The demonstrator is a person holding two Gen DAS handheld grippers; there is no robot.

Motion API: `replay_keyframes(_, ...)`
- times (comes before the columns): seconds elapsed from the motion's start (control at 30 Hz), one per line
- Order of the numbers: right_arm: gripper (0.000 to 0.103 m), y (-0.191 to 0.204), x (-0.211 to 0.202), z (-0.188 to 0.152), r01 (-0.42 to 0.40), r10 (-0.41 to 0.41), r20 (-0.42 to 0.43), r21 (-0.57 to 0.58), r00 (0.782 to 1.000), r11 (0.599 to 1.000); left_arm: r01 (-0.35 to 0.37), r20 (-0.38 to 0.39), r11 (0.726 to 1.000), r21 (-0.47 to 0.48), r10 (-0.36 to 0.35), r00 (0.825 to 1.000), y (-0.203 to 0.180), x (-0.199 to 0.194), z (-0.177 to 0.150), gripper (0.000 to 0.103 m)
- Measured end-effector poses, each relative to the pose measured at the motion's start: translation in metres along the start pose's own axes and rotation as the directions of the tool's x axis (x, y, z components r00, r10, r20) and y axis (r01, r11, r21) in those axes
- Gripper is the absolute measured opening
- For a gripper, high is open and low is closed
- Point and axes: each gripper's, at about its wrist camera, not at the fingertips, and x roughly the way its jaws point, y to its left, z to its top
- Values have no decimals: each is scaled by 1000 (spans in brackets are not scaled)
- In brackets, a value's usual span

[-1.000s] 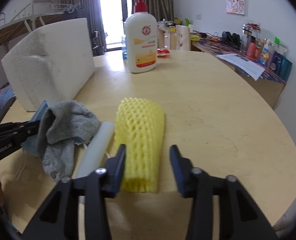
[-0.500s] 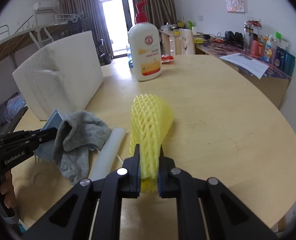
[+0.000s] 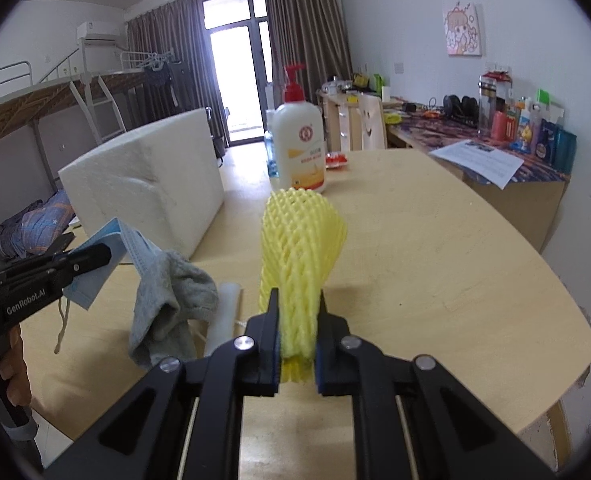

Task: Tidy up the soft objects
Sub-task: 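Lift the mask and yellow net up and carry them over the foam box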

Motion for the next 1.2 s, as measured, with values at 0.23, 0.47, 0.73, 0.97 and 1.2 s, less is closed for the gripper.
replay_keyframes(0.23,15,2,-16,2,-4,4,44,-11,999,1000,-13,50,1000,17,12,999,-3,-15,9,8)
replay_keyframes(0.47,15,2,-25,0,-4,5,69,-3,998,1000,-24,110,999,48,19,994,-10,-25,26,8)
replay_keyframes(0.73,15,0,-33,2,-2,3,99,-5,995,1000,-25,159,999,47,17,987,-10,-39,30,8)
replay_keyframes(0.97,15,6,-41,5,-5,7,127,-19,992,1000,-36,179,998,59,25,984,-12,-50,30,8)
replay_keyframes(1.2,15,20,-57,10,-14,24,176,-53,984,998,-57,232,997,57,42,972,-6,-79,28,8)
